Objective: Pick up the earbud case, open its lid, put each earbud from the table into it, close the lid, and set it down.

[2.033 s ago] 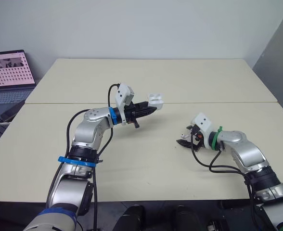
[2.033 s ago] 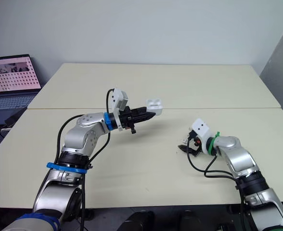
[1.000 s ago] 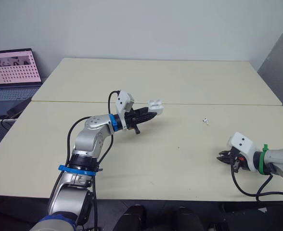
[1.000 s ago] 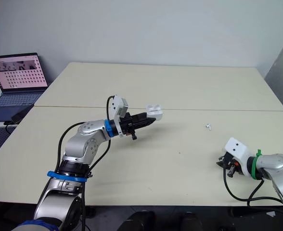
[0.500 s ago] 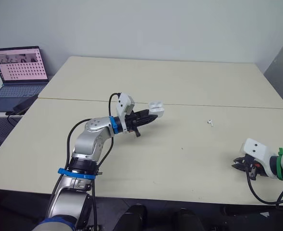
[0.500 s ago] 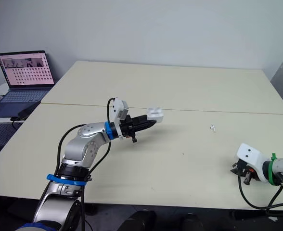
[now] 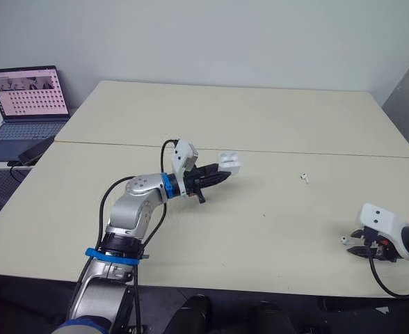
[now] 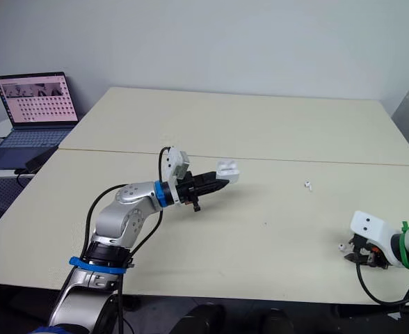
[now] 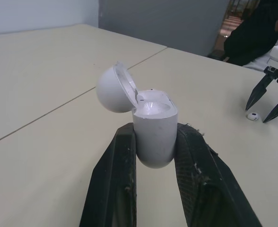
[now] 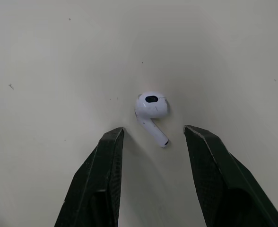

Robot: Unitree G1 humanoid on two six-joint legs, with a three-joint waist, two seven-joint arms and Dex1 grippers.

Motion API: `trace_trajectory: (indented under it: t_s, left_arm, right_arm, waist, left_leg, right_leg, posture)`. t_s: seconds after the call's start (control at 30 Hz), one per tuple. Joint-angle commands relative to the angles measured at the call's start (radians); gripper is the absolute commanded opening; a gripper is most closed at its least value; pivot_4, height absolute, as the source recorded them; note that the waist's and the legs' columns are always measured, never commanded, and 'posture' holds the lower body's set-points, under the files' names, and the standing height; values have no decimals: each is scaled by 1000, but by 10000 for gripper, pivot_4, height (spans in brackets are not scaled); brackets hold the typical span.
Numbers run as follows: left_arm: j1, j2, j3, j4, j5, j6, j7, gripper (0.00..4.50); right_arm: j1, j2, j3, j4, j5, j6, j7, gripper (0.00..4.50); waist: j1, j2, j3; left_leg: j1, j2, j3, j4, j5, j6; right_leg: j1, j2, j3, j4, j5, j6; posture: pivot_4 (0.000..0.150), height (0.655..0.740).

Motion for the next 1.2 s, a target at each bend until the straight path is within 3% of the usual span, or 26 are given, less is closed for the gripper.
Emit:
trace_trajectory:
  t_s: [0.03,0.27,1.2]
  left_arm:
    - [1,-2,3,-48,-19,-10,5,7330]
    - [-1,5,3,-50,-19,-8,8,7330]
    - [7,12,-5,-58,-11,-9,11,7330]
  right_arm:
    - [-13,18,34,16,-3,47,7,20862]
    - [-74,25,61,-62,8,103,29,20862]
    - [-168,59,105,-44,0,152,29,20862]
  waist:
    - [-1,0,0]
    - [-4,0,0]
    - [-21,0,0]
  left_leg:
    - [0,0,0,0,0,0]
    - [0,0,0,0,0,0]
    - [0,1,0,-1,0,0]
  right_leg:
    - [0,0,0,0,0,0]
    - [-1,0,0,0,0,0]
    - [-1,1,1,0,1,-1]
  posture:
    - [1500,7400]
    - [1500,7400]
    - [1500,7400]
